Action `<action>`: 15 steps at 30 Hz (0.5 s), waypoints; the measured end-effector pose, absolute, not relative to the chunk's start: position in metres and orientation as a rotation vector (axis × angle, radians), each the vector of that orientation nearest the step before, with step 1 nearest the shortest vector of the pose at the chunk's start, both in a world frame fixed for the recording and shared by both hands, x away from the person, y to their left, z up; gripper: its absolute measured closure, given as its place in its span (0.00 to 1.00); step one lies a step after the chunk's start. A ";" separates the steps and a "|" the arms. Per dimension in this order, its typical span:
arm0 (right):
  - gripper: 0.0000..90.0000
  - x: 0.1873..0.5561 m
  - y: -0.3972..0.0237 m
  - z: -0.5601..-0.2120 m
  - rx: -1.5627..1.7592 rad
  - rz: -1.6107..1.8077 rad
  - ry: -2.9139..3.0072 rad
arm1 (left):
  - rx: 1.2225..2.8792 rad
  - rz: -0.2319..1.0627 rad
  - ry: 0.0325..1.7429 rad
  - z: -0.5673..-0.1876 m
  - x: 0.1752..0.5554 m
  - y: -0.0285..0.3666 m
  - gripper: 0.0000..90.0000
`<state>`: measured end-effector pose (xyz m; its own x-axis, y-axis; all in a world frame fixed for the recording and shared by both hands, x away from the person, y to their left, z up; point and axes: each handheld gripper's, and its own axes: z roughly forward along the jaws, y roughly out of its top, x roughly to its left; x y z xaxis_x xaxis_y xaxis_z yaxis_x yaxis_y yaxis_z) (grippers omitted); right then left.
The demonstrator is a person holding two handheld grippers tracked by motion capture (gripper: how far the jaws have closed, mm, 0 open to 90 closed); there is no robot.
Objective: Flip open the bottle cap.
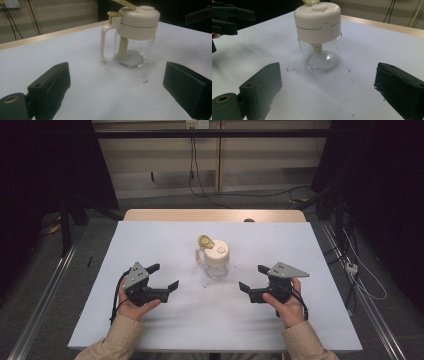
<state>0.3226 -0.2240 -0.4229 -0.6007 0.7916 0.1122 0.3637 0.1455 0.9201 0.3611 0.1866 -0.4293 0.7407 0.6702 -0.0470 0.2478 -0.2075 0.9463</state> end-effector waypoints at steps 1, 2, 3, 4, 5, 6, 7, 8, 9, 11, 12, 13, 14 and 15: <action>0.07 0.320 -0.227 -0.425 1.104 1.447 2.025 | 1.782 0.455 0.721 -0.430 0.360 0.189 0.08; 0.07 0.318 -0.229 -0.427 1.107 1.443 2.027 | 1.788 0.457 0.721 -0.430 0.359 0.191 0.08; 0.07 0.317 -0.231 -0.428 1.112 1.445 2.027 | 1.792 0.463 0.721 -0.430 0.358 0.193 0.08; 0.07 0.315 -0.234 -0.429 1.118 1.448 2.026 | 1.788 0.462 0.724 -0.430 0.357 0.195 0.08; 0.07 0.313 -0.236 -0.430 1.119 1.448 2.021 | 1.785 0.464 0.730 -0.430 0.357 0.197 0.08; 0.07 0.312 -0.239 -0.431 1.123 1.447 2.018 | 1.785 0.470 0.732 -0.430 0.356 0.198 0.08; 0.07 0.311 -0.242 -0.432 1.130 1.445 2.017 | 1.785 0.470 0.732 -0.430 0.355 0.200 0.08; 0.07 0.309 -0.244 -0.433 1.137 1.442 2.014 | 1.783 0.467 0.736 -0.430 0.355 0.202 0.08; 0.07 0.308 -0.247 -0.434 1.142 1.438 2.015 | 1.776 0.462 0.741 -0.430 0.354 0.203 0.08; 0.07 0.306 -0.251 -0.436 1.150 1.438 2.009 | 1.778 0.459 0.742 -0.431 0.354 0.206 0.08; 0.07 0.304 -0.254 -0.437 1.153 1.428 2.013 | 1.776 0.457 0.747 -0.431 0.354 0.208 0.08; 0.07 0.303 -0.255 -0.438 1.154 1.424 2.015 | 1.774 0.457 0.747 -0.431 0.354 0.209 0.08; 0.07 0.302 -0.257 -0.439 1.155 1.423 2.017 | 1.770 0.453 0.759 -0.431 0.353 0.211 0.08; 0.07 0.300 -0.258 -0.439 1.159 1.422 2.017 | 1.767 0.452 0.761 -0.431 0.353 0.213 0.08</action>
<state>0.2998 -0.2585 -0.4394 -0.5689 0.8127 0.1261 0.3919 0.1330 0.9103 0.3530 0.2128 -0.4310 0.7204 0.6902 -0.0685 0.2697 -0.1877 0.9445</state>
